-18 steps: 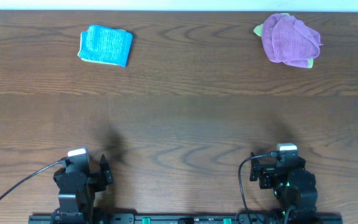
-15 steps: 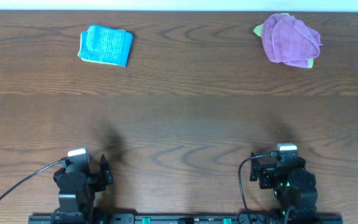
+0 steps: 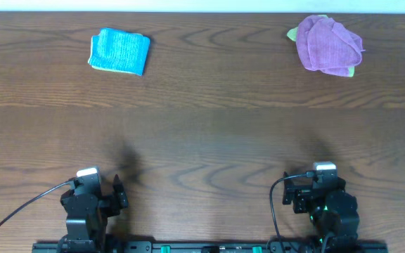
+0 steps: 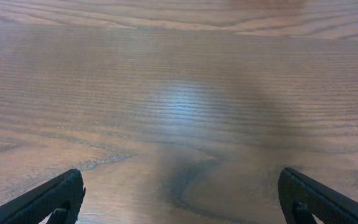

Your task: Fold the cloth

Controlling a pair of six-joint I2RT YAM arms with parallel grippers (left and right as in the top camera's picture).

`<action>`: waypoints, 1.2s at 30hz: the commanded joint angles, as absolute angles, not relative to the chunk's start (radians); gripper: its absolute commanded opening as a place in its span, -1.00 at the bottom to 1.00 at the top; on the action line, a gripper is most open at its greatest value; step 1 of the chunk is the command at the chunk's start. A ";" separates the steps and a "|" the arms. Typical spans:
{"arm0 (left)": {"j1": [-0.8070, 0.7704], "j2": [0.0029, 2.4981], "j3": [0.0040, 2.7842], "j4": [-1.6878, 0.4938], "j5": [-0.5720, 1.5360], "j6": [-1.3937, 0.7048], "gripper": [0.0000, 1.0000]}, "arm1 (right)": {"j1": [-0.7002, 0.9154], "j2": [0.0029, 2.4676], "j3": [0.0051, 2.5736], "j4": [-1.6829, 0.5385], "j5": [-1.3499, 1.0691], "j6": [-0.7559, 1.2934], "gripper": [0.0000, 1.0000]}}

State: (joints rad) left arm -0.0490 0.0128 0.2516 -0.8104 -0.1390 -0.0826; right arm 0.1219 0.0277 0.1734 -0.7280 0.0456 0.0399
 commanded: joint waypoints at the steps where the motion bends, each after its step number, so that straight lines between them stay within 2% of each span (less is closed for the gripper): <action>1: -0.053 0.004 0.247 -0.812 -0.153 -0.094 0.90 | 0.112 0.016 0.161 -0.726 0.052 0.025 0.99; 33: -0.053 0.004 0.247 -0.812 -0.152 -0.094 0.90 | 0.106 0.017 0.162 -0.723 0.067 0.030 0.99; 36: -0.053 0.004 0.247 -0.812 -0.152 -0.094 0.90 | 0.080 0.036 0.184 -0.722 0.068 0.084 0.98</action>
State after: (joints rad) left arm -0.0490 0.0128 0.2516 -0.8104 -0.1390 -0.0826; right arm 0.1062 0.0284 0.1741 -0.7261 0.0536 0.0467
